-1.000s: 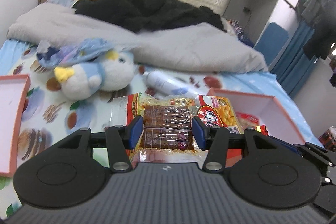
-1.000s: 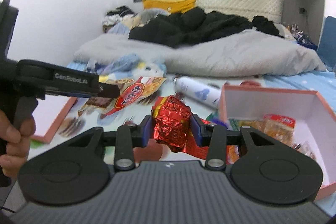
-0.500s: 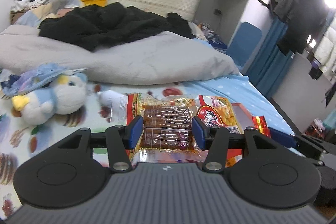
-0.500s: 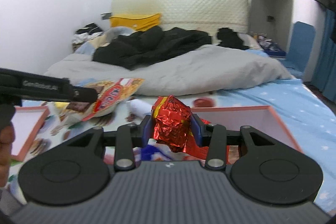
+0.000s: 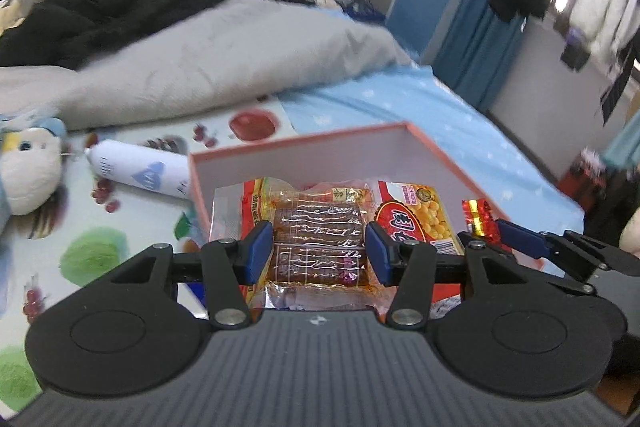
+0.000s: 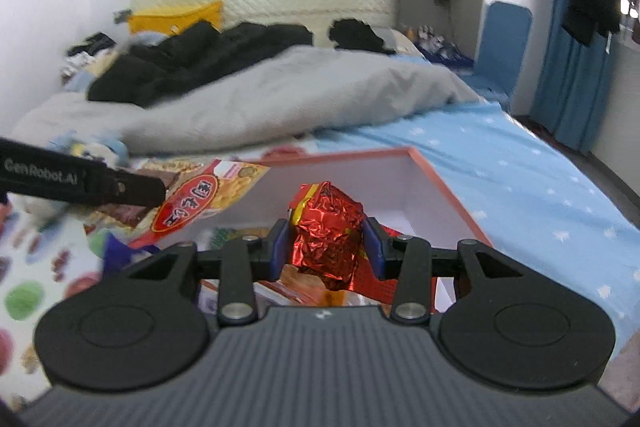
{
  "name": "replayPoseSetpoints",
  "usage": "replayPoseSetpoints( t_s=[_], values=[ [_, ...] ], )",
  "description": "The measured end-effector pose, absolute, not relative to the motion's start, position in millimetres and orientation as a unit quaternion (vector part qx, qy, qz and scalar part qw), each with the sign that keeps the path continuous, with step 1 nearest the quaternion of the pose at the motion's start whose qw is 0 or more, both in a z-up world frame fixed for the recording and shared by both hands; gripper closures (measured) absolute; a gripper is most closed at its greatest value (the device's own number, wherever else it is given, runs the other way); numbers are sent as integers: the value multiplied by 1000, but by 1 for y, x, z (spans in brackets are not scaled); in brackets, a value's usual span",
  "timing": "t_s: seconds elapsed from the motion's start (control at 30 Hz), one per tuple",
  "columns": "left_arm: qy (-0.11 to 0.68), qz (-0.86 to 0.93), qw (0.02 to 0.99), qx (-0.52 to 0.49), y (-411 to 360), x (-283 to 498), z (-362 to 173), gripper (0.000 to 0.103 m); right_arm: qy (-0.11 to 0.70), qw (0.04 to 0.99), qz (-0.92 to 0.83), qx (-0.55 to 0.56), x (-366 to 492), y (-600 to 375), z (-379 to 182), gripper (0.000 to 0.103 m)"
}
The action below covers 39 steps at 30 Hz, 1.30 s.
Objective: Organize snacks
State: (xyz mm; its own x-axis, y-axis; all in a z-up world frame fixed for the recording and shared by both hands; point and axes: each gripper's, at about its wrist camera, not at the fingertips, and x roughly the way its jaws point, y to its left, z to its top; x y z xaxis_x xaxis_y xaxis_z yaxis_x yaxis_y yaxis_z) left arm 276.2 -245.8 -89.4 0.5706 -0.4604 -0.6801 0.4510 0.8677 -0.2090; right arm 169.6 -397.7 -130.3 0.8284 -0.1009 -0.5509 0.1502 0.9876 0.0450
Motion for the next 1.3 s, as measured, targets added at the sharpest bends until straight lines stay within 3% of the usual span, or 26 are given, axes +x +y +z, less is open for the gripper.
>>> replayPoseSetpoints(
  t_s=[0.47, 0.6, 0.67, 0.87, 1.3],
  values=[
    [423, -259, 868, 22, -279, 309, -147, 46, 322, 942, -58, 70, 198, -415, -181, 57],
    [423, -249, 871, 4, -269, 311, -147, 39, 323, 942, -65, 68, 195, -418, -183, 40],
    [424, -250, 870, 7, -266, 310, -145, 39, 324, 941, -67, 68, 193, -419, -181, 39],
    [404, -253, 879, 16, -259, 300, -117, 39, 308, 944, -78, 87, 180, -421, -157, 39],
    [306, -261, 915, -12, -215, 252, -11, 39, 217, 970, -58, 90, 131, -402, -49, 39]
  ],
)
